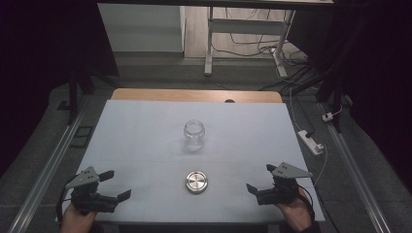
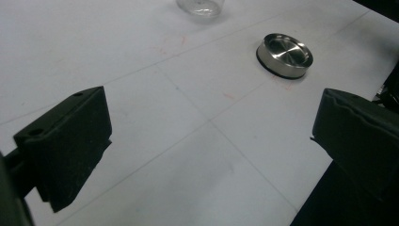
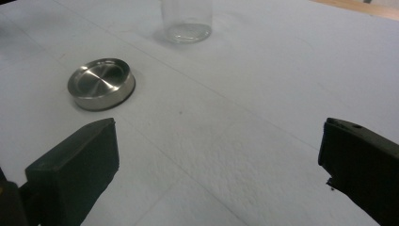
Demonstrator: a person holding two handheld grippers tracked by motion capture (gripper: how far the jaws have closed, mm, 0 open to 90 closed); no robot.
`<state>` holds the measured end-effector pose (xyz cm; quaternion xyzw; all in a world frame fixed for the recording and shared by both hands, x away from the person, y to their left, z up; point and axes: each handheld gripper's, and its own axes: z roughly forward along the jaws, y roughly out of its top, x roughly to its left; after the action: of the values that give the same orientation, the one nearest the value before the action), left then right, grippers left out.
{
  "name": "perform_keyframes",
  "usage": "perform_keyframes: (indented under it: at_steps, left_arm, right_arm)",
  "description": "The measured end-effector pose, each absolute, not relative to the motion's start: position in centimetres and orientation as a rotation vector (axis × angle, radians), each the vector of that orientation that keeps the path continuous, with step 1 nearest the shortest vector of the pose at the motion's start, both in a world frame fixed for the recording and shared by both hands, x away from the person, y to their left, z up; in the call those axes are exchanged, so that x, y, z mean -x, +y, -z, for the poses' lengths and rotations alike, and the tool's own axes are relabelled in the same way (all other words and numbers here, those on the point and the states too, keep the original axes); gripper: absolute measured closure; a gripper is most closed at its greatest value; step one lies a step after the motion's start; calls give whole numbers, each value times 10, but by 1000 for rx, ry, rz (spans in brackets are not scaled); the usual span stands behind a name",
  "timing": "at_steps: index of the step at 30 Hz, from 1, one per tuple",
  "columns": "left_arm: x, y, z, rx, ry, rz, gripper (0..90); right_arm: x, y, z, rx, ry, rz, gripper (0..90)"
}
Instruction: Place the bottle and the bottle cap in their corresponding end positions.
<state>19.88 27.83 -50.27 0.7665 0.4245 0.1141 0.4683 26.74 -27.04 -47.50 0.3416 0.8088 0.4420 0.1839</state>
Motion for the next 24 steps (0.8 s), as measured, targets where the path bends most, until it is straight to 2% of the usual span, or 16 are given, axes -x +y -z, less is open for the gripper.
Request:
perform_keyframes:
  at_steps: [24]
  left_arm:
    - [-174, 298, 522, -1896, 1201, -296, 0]
  right_arm:
    - [-247, -310, 493, -1143, 2251, -1125, 0]
